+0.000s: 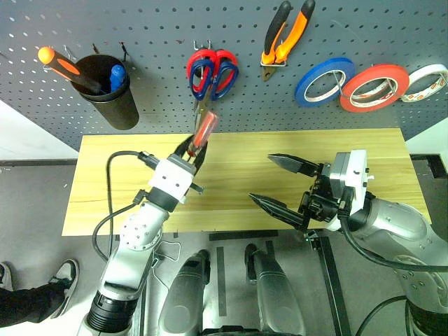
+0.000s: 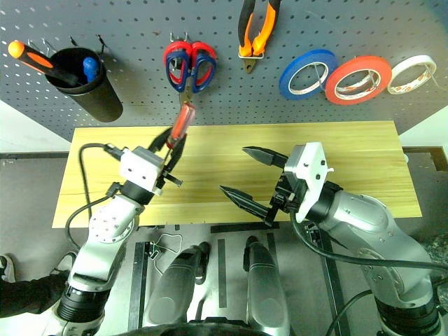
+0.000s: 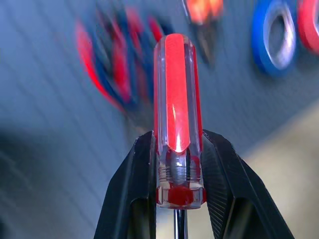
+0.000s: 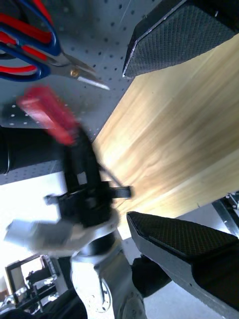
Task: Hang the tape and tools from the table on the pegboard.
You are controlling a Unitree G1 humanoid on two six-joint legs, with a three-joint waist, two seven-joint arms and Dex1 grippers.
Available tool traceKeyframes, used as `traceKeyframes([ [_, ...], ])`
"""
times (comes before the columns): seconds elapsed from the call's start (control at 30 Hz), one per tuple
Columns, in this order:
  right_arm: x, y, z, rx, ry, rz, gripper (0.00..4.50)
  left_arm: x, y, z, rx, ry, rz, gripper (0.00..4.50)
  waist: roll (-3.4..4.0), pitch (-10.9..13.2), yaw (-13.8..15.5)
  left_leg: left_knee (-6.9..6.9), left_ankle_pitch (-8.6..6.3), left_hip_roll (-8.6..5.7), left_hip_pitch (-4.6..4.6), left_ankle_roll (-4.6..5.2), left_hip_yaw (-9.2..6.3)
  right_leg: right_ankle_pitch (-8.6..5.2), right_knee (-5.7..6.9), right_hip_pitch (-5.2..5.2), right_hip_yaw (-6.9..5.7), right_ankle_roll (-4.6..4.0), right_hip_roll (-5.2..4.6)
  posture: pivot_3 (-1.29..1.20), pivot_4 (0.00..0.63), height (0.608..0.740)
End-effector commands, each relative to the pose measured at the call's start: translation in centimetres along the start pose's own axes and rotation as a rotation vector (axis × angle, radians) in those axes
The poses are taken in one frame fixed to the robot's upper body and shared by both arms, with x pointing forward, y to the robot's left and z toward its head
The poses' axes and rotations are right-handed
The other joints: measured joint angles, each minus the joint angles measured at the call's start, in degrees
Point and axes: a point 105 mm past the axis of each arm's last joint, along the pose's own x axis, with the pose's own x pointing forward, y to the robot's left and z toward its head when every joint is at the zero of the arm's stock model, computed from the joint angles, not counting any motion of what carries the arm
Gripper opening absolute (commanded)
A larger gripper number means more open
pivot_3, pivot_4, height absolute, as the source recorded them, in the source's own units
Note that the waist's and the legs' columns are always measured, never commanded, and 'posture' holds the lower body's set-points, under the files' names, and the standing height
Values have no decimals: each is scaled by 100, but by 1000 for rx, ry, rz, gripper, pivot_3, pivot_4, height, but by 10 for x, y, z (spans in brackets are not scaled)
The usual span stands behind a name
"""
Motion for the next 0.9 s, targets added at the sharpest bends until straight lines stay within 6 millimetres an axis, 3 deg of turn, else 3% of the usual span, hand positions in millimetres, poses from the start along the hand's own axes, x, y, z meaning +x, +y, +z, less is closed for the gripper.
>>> traceKeyframes([
  [0.03, 1, 2, 8, -22, -40, 22, 4500, 0, 16, 30, 82, -199, 78, 885, -1, -1, 0, 1, 0, 0, 0, 0, 1, 0, 0, 0, 0, 0, 0, 39, 352, 740],
  [0.3, 2, -5, 6, -32, -36, 34, 4500, 12, 47, 69, 189, -429, 148, 885, -4, -3, 1, 2, 1, 0, 0, -2, 2, 0, 5, -1, -4, 0, 2, 45, 347, 740],
  [0.43, 2, -7, 6, -35, -33, 44, 4500, 31, 75, 84, 287, -502, 205, 885, -6, -4, 4, 4, 2, -1, 0, -2, 2, 0, 10, -1, -11, 0, 4, 52, 345, 740],
  [0.63, 4, -8, 6, -35, -36, 55, 4500, 48, 102, 87, 365, -541, 279, 885, -8, -7, -2, 6, 2, -1, -1, -2, 5, 0, 10, -4, -14, 1, 5, 49, 344, 740],
  [0.9, 2, -7, 7, -35, -34, 57, 4500, 54, 116, 86, 433, -574, 320, 885, -10, -7, -2, 6, 2, -2, -2, -2, 5, 0, 9, -5, -17, 1, 3, 41, 344, 740],
])
